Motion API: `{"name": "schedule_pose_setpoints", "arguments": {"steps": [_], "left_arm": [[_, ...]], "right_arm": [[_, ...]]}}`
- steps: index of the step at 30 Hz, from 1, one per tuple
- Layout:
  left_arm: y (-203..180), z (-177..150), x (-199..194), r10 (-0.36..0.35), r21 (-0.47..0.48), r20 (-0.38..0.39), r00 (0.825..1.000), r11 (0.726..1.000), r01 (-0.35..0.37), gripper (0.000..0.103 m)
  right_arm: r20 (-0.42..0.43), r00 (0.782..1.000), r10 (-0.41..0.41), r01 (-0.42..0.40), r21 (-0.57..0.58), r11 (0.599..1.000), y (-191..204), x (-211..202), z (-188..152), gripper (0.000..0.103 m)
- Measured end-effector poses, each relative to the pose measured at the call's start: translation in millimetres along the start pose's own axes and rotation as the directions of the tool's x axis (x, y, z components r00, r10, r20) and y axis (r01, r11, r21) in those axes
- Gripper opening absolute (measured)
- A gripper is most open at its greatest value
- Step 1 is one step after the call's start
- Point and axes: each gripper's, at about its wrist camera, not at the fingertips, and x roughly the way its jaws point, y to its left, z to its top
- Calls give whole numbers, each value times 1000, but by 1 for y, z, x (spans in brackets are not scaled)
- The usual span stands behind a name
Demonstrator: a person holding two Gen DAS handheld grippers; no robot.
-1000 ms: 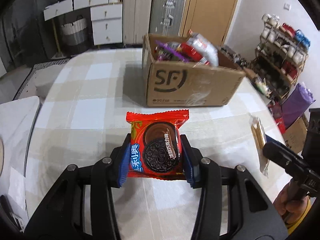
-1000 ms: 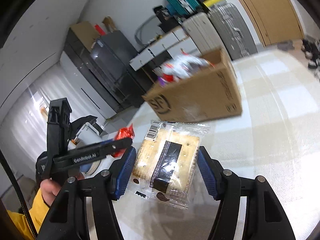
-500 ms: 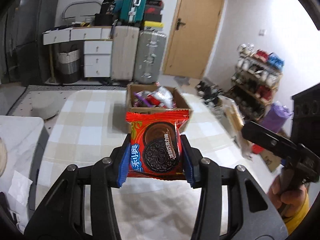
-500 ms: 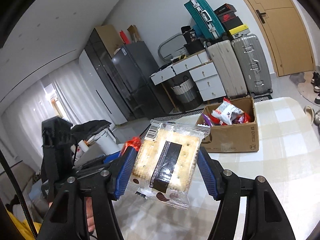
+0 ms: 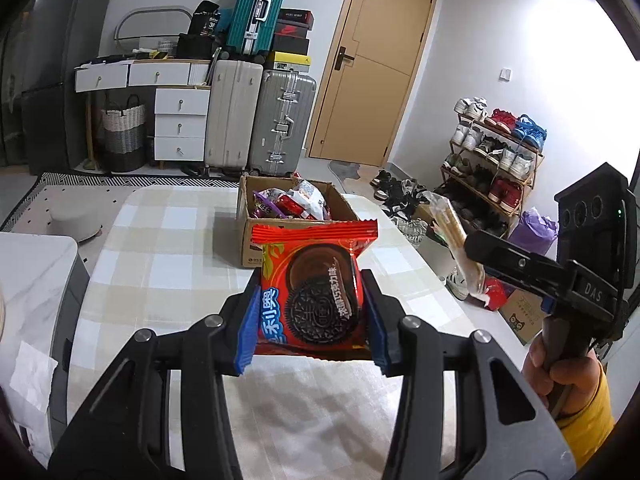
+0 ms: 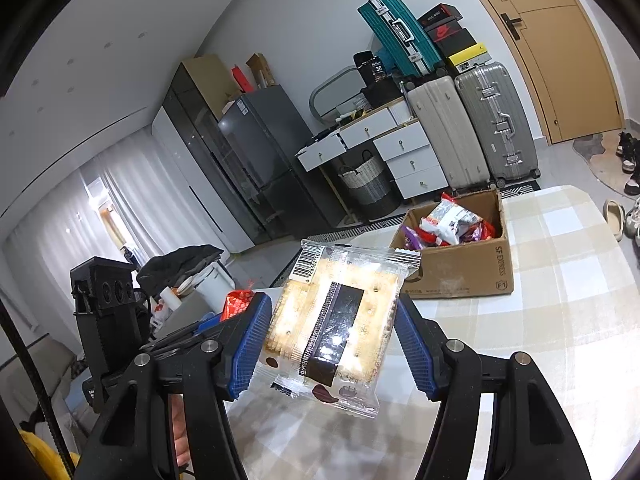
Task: Organize snacks
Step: 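Lift the cracker pack and Oreo pack and carry both over the box, then lower both packs into the box and open both tools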
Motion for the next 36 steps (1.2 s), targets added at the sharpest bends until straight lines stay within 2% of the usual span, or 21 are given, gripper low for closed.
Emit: {"name": "schedule_pose_setpoints", "arguments": {"steps": [5, 9, 12, 17, 20, 24, 29, 34, 36], "left_arm": [[7, 18, 12, 16, 15, -3, 1000, 1000, -16, 42], [10, 58, 35, 23, 59, 0, 1000, 998, -23, 42], [7, 84, 54, 62, 108, 15, 998, 992, -63, 42], [7, 128, 102, 74, 118, -34, 997, 991, -69, 42], [12, 153, 143, 79, 109, -75, 994, 991, -71, 42], [19, 181, 208, 106, 118, -119, 987, 989, -92, 42], [20, 189, 278, 111, 132, -190, 975, 987, -87, 42], [21, 186, 336, 105, 140, -249, 963, 988, -71, 42], [27, 190, 368, 100, 134, -272, 957, 989, -65, 42]], "right_arm": [[7, 1000, -28, 28, -30, 999, -8, 5, 29, 64], [24, 998, -55, 57, -83, 995, -10, 10, 63, 64], [29, 998, -58, 61, -98, 993, -13, 18, 96, 64], [12, 998, -67, 68, -102, 992, -23, 46, 152, 64], [-17, 993, -114, 111, -116, 987, -40, 74, 175, 64], [-109, 981, -163, 157, -64, 986, -83, 119, 186, 64], [-223, 948, -225, 221, -46, 974, -133, 170, 179, 64], [-324, 933, -156, 187, 66, 980, -176, 212, 170, 64], [-339, 931, -132, 177, 108, 978, -189, 221, 166, 64]]}}
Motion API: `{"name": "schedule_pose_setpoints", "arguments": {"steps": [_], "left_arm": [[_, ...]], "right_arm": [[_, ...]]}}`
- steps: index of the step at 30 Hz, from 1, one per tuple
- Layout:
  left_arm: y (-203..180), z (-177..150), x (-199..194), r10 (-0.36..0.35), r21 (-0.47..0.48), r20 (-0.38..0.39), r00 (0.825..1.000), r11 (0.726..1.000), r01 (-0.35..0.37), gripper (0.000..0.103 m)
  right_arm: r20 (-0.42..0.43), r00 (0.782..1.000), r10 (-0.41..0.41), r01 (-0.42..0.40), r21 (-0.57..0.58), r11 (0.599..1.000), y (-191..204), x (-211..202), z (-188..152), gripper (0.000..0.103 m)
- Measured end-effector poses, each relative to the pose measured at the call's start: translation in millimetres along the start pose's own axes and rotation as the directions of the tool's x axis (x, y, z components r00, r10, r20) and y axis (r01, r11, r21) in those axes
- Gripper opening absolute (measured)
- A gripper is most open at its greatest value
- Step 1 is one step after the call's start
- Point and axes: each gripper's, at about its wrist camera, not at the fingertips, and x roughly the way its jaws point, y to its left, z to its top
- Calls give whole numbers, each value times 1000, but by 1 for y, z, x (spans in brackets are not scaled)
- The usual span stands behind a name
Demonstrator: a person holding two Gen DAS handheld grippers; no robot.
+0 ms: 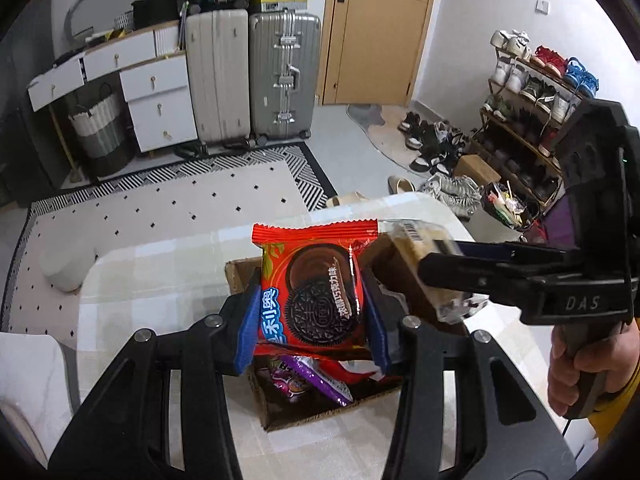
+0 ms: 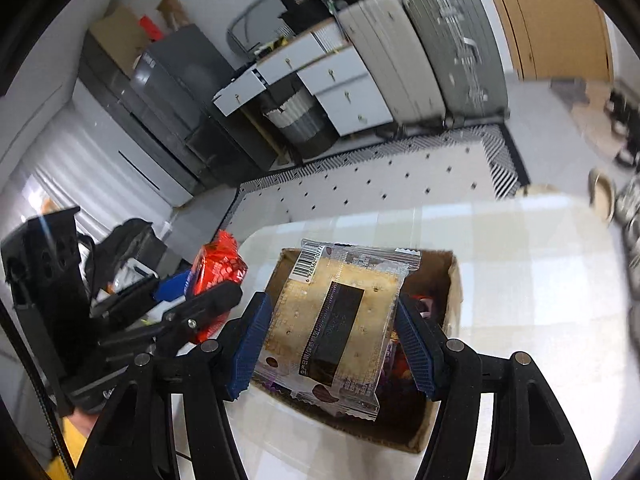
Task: Organize snacks
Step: 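Lower both packs into the box and open both tools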
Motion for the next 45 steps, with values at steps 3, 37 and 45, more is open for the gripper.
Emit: {"name": "schedule_pose_setpoints", "arguments": {"steps": [3, 37, 45], "left_arm": [[3, 6, 27, 7, 2, -16, 1000, 1000, -6, 42], [4, -23, 71, 41, -4, -77, 996, 999, -41, 42], [1, -21, 49, 57, -6, -51, 997, 998, -57, 42]], "right_arm": [[-32, 999, -5, 6, 52, 999, -16, 16, 0, 64], [55, 998, -3, 5, -25, 1000, 2, -3, -9, 70], [71, 997, 1, 1, -36, 999, 8, -10, -12, 70]]}}
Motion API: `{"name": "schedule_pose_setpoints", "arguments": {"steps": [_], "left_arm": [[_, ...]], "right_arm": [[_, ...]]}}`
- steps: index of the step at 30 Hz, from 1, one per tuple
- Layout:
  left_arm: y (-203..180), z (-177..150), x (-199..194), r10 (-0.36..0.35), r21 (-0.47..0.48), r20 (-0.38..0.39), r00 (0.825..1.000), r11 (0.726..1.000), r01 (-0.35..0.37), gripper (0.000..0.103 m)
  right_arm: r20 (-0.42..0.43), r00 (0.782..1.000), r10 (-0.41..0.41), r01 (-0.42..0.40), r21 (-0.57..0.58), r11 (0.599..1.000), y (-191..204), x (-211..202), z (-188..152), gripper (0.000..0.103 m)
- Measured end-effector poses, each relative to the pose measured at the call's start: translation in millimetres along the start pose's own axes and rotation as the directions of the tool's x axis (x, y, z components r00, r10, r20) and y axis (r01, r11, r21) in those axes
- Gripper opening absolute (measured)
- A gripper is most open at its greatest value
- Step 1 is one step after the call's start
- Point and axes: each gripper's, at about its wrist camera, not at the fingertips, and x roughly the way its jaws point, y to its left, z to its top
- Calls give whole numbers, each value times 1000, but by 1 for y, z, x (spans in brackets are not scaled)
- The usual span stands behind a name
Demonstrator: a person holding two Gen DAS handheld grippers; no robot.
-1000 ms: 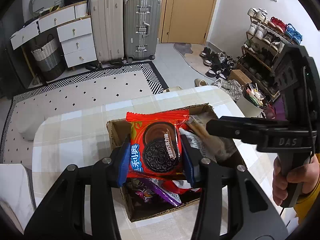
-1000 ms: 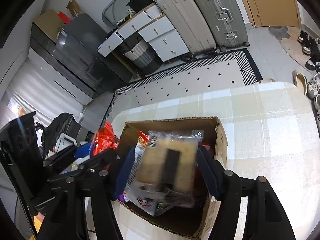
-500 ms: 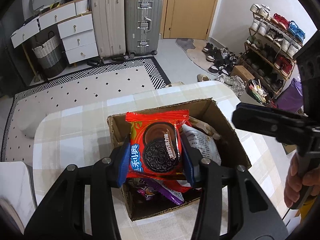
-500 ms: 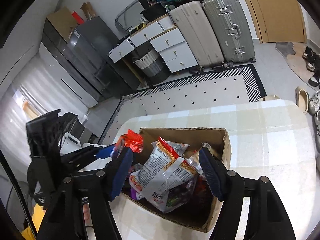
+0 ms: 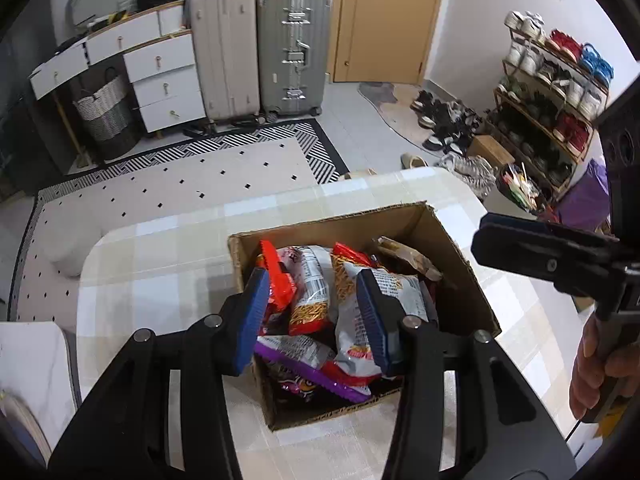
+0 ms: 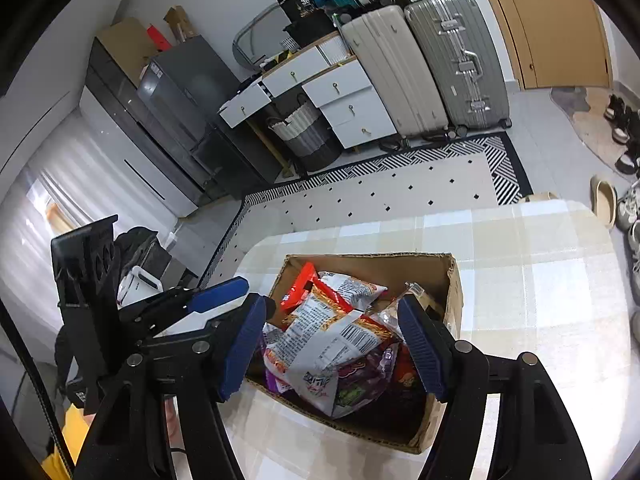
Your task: Organize snacks
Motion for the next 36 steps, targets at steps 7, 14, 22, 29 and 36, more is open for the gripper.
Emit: {"name": "schedule_pose_setpoints", "arguments": {"steps": [7, 14, 22, 29, 36], "left_arm": [[-6, -11, -53, 30, -22, 89, 996, 999, -28, 42], [-32, -32, -135, 49, 2, 210, 977, 999, -50, 63], [-49, -66, -239, 82, -30, 328, 941, 997, -76, 81], [-59, -106, -336, 115, -61, 446, 888, 993, -98, 102], [-68, -173, -420, 195, -93, 537, 821, 981, -172, 102]], "right_arm": [[56, 998, -12, 16, -65, 998, 25, -28, -5, 70], [160, 987, -9, 38, -178, 983, 70, -80, -20, 70], [294, 955, 19, 70, -290, 955, 128, -150, -54, 90], [405, 913, 51, 110, -363, 925, 176, -207, -87, 102], [488, 869, 77, 144, -398, 906, 198, -254, -131, 102]]}}
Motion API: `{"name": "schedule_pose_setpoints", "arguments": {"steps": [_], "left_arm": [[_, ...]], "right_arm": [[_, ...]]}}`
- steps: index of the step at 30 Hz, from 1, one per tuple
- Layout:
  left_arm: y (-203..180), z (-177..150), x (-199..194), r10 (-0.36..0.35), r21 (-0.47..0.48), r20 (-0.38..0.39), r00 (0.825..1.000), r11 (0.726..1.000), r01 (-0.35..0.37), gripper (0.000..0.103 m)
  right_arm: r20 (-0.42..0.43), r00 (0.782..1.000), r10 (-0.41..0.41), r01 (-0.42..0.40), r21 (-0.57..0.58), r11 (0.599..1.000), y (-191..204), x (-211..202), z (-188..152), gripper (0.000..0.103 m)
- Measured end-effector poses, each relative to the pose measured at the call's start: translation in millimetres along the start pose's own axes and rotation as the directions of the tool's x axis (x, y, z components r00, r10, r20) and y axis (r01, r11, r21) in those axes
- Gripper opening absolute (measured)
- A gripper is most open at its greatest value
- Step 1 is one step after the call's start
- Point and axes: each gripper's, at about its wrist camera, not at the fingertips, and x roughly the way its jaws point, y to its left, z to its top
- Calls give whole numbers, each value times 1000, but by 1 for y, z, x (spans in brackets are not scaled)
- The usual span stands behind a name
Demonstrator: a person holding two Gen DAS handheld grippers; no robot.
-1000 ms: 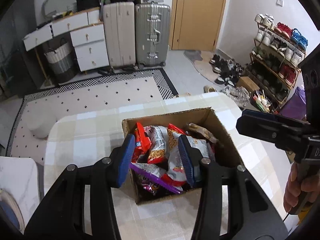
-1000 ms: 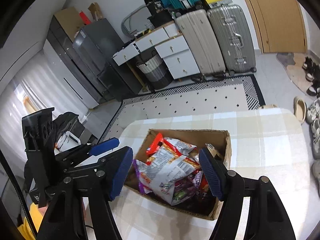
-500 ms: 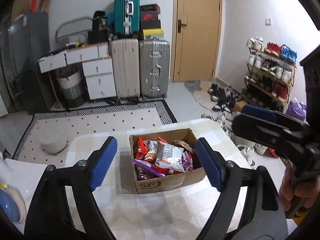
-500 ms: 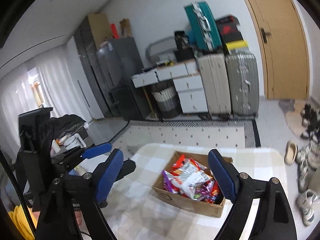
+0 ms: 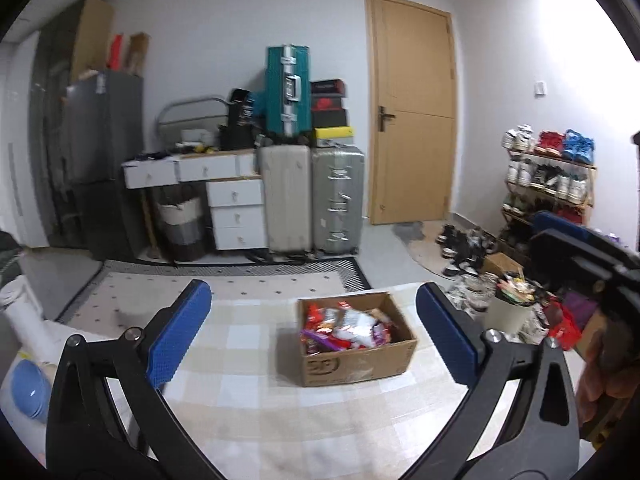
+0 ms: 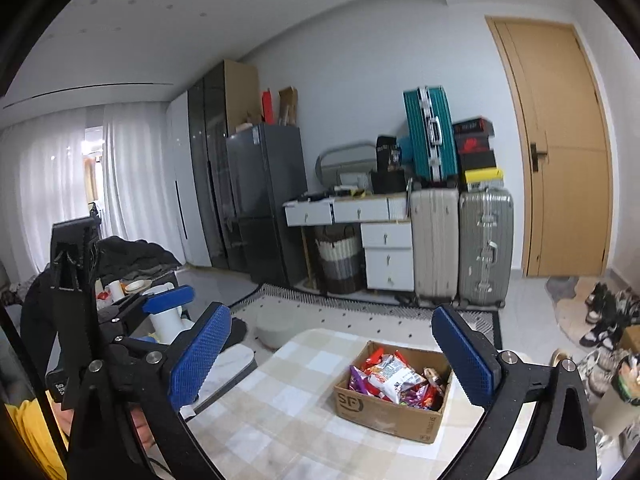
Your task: Organize snacks
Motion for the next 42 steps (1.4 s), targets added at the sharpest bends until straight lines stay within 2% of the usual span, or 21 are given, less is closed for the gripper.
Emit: {"name": "schedule_pose_setpoints", "arguments": {"steps": [3, 5, 7, 10, 13, 17, 20, 23, 26, 29, 31, 33, 36, 39, 42], "left_arm": [[10, -13, -34, 16, -18, 14, 1000, 1000, -15, 102], [15, -24, -56, 52, -14, 17, 999, 999, -52, 103], [19, -33, -72, 85, -10, 26, 996, 996, -85, 103], [23, -50, -90, 96, -16, 45, 994, 995, -95, 102], [28, -66, -97, 91, -40, 44, 995, 995, -90, 102], [35, -89, -84, 90, -64, 47, 995, 994, -87, 102], [40, -108, -58, 86, -71, 45, 995, 994, -82, 102], [42, -127, -15, 88, -58, 20, 996, 995, -86, 102], [43, -158, 24, 97, -60, -3, 995, 994, -97, 102], [45, -190, 71, 112, -66, -46, 993, 991, -115, 102], [45, -214, 99, 97, -67, -96, 991, 992, -103, 102], [49, -231, 122, 97, -74, -105, 990, 992, -105, 102], [49, -257, 142, 125, -75, -47, 991, 989, -128, 102], [48, -267, 157, 147, -59, -29, 989, 987, -148, 103], [49, -285, 172, 130, -59, -19, 991, 990, -131, 102]], "right_arm": [[47, 999, -12, 13, -17, 1000, 10, -28, -14, 102], [68, 997, -25, 26, -26, 999, 14, -41, -25, 102], [86, 996, -37, 41, -44, 998, 18, -53, -35, 102], [110, 992, -55, 63, -68, 996, 23, -63, -54, 102], [102, 992, -69, 76, -70, 995, 23, -61, -70, 102], [92, 991, -102, 108, -60, 992, 14, -51, -90, 102], [74, 989, -124, 127, -43, 991, 3, -36, -110, 102], [63, 985, -161, 164, -45, 985, -8, -19, -133, 102], [67, 958, -277, 282, -74, 957, -18, 3, -164, 102], [72, 944, -321, 328, -117, 937, -25, 20, -197, 102], [51, 948, -313, 317, -135, 939, -29, 32, -217, 102], [28, 954, -298, 300, -118, 947, -35, 41, -233, 102], [30, 961, -277, 278, -78, 957, -44, 46, -254, 102], [49, 962, -269, 271, -52, 961, -50, 46, -266, 102], [85, 963, -257, 260, -29, 965, -52, 37, -271, 102]]}}
